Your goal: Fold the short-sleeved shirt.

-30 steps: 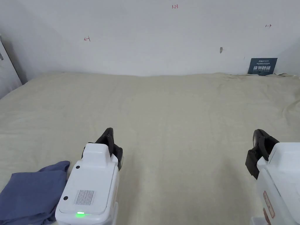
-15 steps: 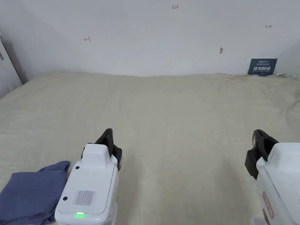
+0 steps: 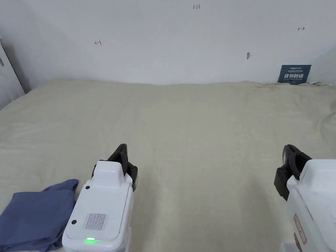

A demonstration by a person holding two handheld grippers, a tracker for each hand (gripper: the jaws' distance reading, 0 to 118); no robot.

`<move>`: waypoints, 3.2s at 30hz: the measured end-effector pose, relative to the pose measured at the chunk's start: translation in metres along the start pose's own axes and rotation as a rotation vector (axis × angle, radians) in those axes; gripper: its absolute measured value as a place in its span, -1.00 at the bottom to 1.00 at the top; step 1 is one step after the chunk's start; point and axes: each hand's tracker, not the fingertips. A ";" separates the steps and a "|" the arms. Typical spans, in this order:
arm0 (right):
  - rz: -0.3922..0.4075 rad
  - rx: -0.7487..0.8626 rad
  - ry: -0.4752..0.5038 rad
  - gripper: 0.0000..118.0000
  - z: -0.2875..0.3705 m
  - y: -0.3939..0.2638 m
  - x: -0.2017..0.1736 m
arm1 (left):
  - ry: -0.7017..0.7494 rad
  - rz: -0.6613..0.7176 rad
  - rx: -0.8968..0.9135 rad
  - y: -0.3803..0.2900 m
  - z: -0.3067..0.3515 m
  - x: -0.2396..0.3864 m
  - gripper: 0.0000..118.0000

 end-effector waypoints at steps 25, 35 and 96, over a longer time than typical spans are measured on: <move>-0.021 -0.004 0.017 0.89 0.002 0.002 -0.002 | -0.008 0.054 0.001 0.001 0.002 -0.009 1.00; -0.023 -0.002 0.020 0.89 0.004 0.004 -0.003 | -0.005 0.052 0.004 0.000 0.001 -0.010 1.00; -0.019 0.009 0.037 0.89 0.008 0.008 -0.009 | 0.010 0.050 0.006 0.000 0.004 -0.016 1.00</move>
